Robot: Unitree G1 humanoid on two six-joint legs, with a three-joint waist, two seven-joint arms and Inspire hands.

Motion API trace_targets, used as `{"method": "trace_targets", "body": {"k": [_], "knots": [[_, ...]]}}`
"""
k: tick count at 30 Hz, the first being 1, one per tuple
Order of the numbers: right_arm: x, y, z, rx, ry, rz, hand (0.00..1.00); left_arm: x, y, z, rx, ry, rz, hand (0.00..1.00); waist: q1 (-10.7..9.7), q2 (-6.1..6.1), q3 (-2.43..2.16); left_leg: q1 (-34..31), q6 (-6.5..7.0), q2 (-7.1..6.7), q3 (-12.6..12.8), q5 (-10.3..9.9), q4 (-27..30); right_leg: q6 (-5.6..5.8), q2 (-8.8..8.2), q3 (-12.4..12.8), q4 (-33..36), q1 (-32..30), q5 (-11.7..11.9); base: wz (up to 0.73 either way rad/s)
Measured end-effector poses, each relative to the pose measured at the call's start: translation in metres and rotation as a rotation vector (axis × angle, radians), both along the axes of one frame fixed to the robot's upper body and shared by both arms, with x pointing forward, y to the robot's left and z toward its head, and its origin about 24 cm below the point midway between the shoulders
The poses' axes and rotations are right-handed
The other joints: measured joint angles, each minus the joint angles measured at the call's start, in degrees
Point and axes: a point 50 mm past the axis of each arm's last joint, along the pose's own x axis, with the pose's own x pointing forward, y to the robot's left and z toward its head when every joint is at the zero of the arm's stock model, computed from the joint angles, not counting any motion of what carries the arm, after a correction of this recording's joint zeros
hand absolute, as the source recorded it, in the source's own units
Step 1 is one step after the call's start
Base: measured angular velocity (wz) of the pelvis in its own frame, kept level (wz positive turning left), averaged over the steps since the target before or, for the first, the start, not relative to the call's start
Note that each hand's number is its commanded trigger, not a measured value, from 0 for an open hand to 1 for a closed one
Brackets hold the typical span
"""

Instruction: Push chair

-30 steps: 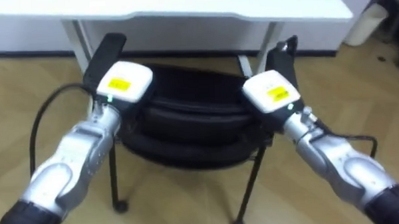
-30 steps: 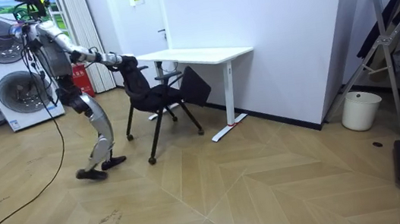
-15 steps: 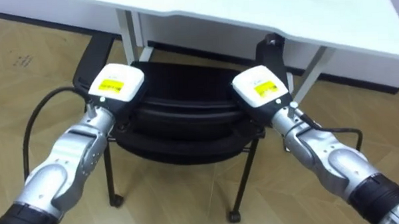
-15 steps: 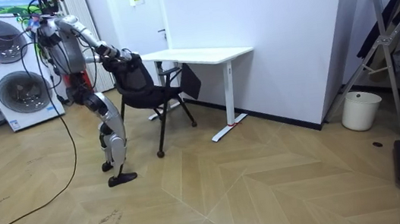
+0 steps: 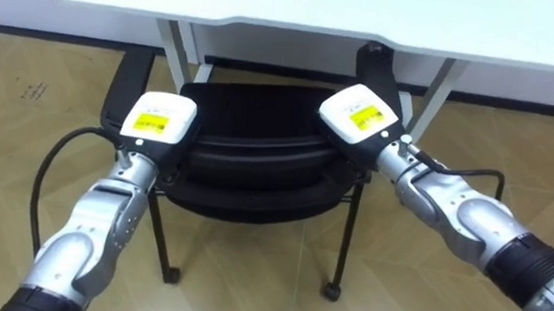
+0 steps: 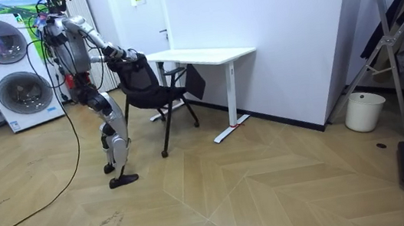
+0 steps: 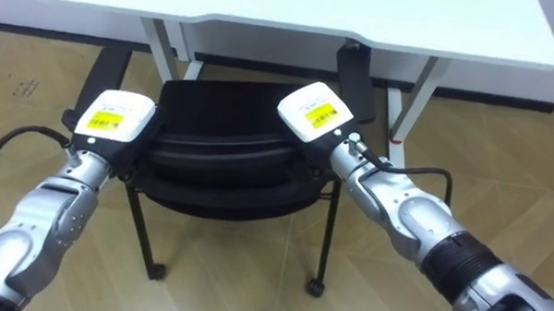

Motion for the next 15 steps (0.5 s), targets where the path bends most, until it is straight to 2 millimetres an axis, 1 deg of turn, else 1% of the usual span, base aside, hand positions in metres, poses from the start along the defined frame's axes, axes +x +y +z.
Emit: {"method": "trace_targets", "body": {"k": [2,4,5,6,8,9,11,12,13,14,15], "knots": [[0.000,-0.002,0.000,-0.006,0.007,0.003,1.00,-0.001,-0.002,-0.001,0.000,0.005,-0.004,1.00,-0.3,0.11,-0.04,0.1,0.00,0.01,0.3,-0.2,0.3,-0.06,-0.20,-0.1,0.6,0.1,-0.6,0.06],[-0.001,-0.004,-0.001,-0.009,0.014,0.000,1.00,-0.001,-0.004,-0.003,-0.001,0.011,-0.007,1.00,-0.8,0.26,0.03,0.6,-0.03,0.08,0.3,-0.2,0.2,-0.13,-0.04,-0.3,0.4,1.1,-0.6,0.05],[-0.003,-0.007,-0.003,-0.013,0.020,-0.002,1.00,-0.003,-0.006,-0.005,-0.003,0.021,-0.009,1.00,-1.2,0.53,-0.09,1.0,-0.04,0.04,0.4,-0.2,0.1,-0.09,-0.06,-0.4,0.2,1.3,-0.7,0.11],[-0.004,-0.010,-0.004,-0.018,0.024,-0.005,1.00,-0.004,-0.008,-0.008,-0.013,0.030,-0.007,1.00,-2.2,1.05,-0.19,1.6,-0.04,0.04,0.6,-0.2,-0.4,0.05,-0.01,-0.8,-0.4,2.1,-0.6,0.10],[-0.006,-0.012,-0.006,-0.020,0.031,-0.004,1.00,-0.007,-0.012,-0.012,-0.010,0.042,-0.016,1.00,-2.4,1.44,-0.32,2.4,-0.03,-0.04,1.2,-0.2,-0.9,0.11,-0.13,-0.4,-0.6,2.5,-0.5,-0.03],[-0.008,-0.016,-0.005,-0.026,0.027,-0.011,1.00,-0.009,-0.014,-0.012,-0.012,0.045,-0.020,1.00,-3.0,1.52,-0.36,2.5,-0.03,-0.04,1.3,-0.2,-1.2,0.12,-0.14,-0.3,-0.7,2.5,-0.5,-0.08],[-0.012,-0.017,-0.005,-0.034,0.020,-0.010,1.00,-0.013,-0.015,-0.013,-0.019,0.047,-0.019,1.00,-3.4,1.65,-0.42,3.1,-0.04,-0.05,1.7,-0.2,-1.7,0.21,-0.12,0.0,-1.0,2.6,-0.4,-0.07],[-0.016,-0.020,-0.005,-0.037,0.018,-0.015,1.00,-0.014,-0.016,-0.013,-0.022,0.049,-0.020,1.00,-3.9,1.97,-0.62,3.1,-0.03,-0.10,1.7,-0.1,-1.7,0.31,-0.04,0.0,-1.4,2.8,-0.3,-0.07],[-0.018,-0.021,-0.005,-0.040,0.013,-0.017,1.00,-0.015,-0.018,-0.013,-0.022,0.051,-0.024,1.00,-4.0,2.12,-0.72,3.1,-0.03,-0.15,1.7,-0.1,-1.7,0.35,-0.05,0.0,-1.5,2.8,-0.3,0.00],[-0.022,-0.023,-0.006,-0.038,0.007,-0.024,1.00,-0.016,-0.020,-0.014,-0.024,0.058,-0.034,1.00,-4.1,2.39,-0.89,3.1,-0.02,-0.16,1.9,-0.1,-1.3,0.45,-0.03,0.2,-1.7,3.0,-0.2,-0.15],[-0.025,-0.025,-0.007,-0.039,0.009,-0.026,1.00,-0.018,-0.020,-0.015,-0.023,0.067,-0.036,1.00,-4.2,2.44,-0.92,2.7,0.00,0.14,2.3,0.0,0.6,0.47,0.15,1.0,-2.0,3.3,-0.1,-0.19]]}}
